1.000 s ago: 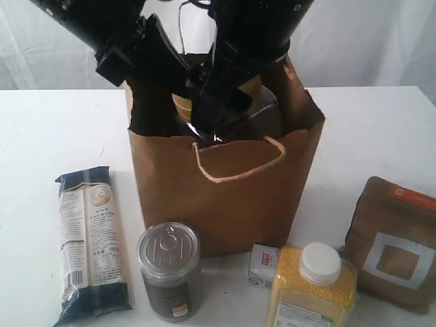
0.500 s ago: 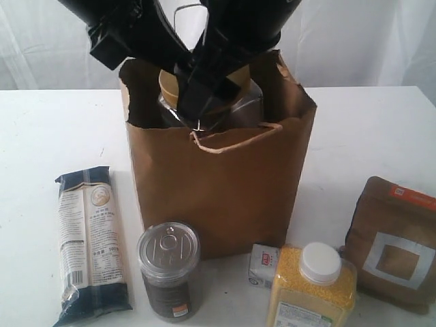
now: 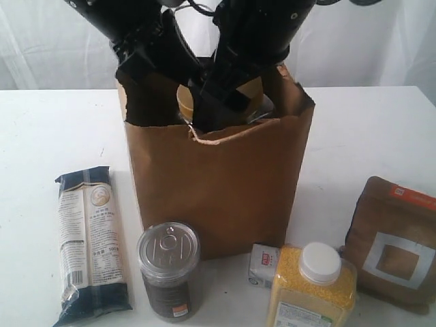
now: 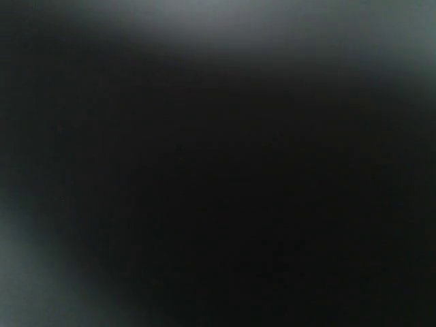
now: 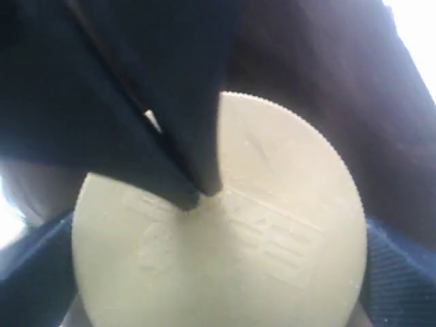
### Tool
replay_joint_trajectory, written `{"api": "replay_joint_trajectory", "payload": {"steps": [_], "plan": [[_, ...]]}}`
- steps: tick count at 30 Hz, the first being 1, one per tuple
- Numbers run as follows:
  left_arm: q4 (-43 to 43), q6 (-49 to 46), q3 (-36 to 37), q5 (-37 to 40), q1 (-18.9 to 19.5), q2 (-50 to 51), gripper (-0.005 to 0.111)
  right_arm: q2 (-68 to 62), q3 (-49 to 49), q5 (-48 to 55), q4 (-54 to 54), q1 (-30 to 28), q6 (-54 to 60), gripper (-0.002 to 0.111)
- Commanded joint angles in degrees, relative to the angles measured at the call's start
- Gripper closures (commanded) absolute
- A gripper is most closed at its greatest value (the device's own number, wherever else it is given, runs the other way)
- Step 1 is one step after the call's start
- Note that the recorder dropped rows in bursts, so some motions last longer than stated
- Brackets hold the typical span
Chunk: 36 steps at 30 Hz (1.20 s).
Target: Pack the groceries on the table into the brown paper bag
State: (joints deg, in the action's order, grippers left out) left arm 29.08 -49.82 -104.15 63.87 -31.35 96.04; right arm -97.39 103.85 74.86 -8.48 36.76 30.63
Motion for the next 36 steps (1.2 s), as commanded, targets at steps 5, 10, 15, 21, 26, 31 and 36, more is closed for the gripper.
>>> {"api": "replay_joint_trajectory", "payload": {"steps": [5, 10, 15, 21, 26, 31, 36], "plan": [[-3.48, 2.51, -3.52, 6.09, -2.03, -3.37, 0.107, 1.92, 1.52, -4.90, -9.49, 1.53, 1.47, 0.018], [-0.66, 0.70, 2.66, 6.09, -3.45, 4.02, 0.107, 2.02, 1.31, -4.90, -9.82, 1.66, 1.70, 0.018], [-1.57, 1.58, -6.46, 6.09, -3.33, -3.39, 0.107, 2.02, 1.31, -4.90, -9.80, 1.66, 1.70, 0.018], [-9.18, 4.95, -6.57, 6.09, -3.08, -8.08, 0.107, 2.65, 1.31, -4.90, -4.40, 1.66, -5.40, 0.018], [-9.06, 5.48, -6.57, 6.09, -3.08, -8.08, 0.107, 2.37, -0.68, -4.90, 1.09, 1.66, -16.39, 0.018], [-8.96, 5.58, -6.57, 6.09, -3.08, -8.08, 0.107, 1.35, -2.00, -4.90, 3.06, 1.25, -24.48, 0.018], [-8.96, 6.22, -6.57, 6.09, -3.08, -8.22, 0.107, 0.92, -2.59, -4.90, 4.33, 2.63, -23.92, 0.018]]}}
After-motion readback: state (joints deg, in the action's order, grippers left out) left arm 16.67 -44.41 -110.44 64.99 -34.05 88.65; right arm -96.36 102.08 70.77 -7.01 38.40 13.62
